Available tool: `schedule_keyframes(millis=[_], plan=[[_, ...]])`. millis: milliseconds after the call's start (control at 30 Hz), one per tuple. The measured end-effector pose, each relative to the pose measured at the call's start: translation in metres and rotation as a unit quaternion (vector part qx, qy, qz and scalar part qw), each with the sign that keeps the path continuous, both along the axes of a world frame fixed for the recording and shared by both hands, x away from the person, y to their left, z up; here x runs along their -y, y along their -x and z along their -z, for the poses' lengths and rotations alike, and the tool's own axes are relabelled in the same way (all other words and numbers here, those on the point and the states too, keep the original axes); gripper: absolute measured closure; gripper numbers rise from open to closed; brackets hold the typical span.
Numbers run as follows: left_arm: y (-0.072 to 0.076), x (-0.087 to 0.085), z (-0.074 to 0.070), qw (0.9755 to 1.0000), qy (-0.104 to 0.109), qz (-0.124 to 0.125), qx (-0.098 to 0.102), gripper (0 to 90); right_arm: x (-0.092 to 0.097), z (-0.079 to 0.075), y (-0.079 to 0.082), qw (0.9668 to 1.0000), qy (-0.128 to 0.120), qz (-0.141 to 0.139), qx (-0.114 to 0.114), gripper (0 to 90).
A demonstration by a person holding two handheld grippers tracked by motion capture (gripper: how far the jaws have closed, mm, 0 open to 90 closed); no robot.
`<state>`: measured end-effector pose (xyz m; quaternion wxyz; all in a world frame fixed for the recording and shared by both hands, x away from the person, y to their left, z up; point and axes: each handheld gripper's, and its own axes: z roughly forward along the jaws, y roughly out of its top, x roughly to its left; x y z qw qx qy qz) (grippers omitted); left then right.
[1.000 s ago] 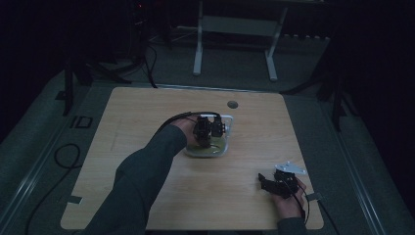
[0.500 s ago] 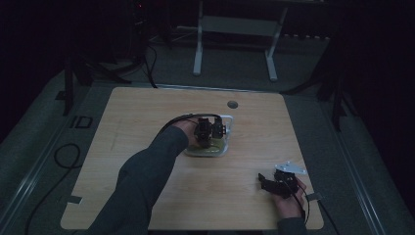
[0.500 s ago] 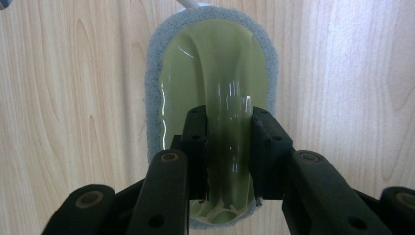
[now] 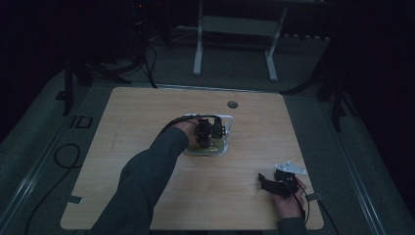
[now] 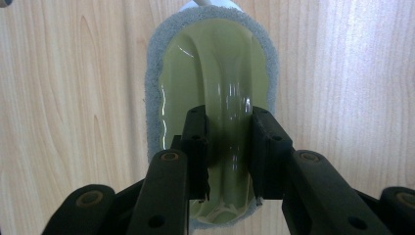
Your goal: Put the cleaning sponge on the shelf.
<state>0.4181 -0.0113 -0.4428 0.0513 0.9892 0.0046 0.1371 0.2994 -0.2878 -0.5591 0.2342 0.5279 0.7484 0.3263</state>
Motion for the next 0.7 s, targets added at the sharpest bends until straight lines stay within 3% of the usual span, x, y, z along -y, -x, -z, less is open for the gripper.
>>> schedule_keyframes(millis=[700], plan=[[-0.002,0.003,0.013,0.9999,-0.006,-0.002,0.013,70.9,0.0,0.0,0.0,1.0,-0.001,0.001,-0.001,22.8]])
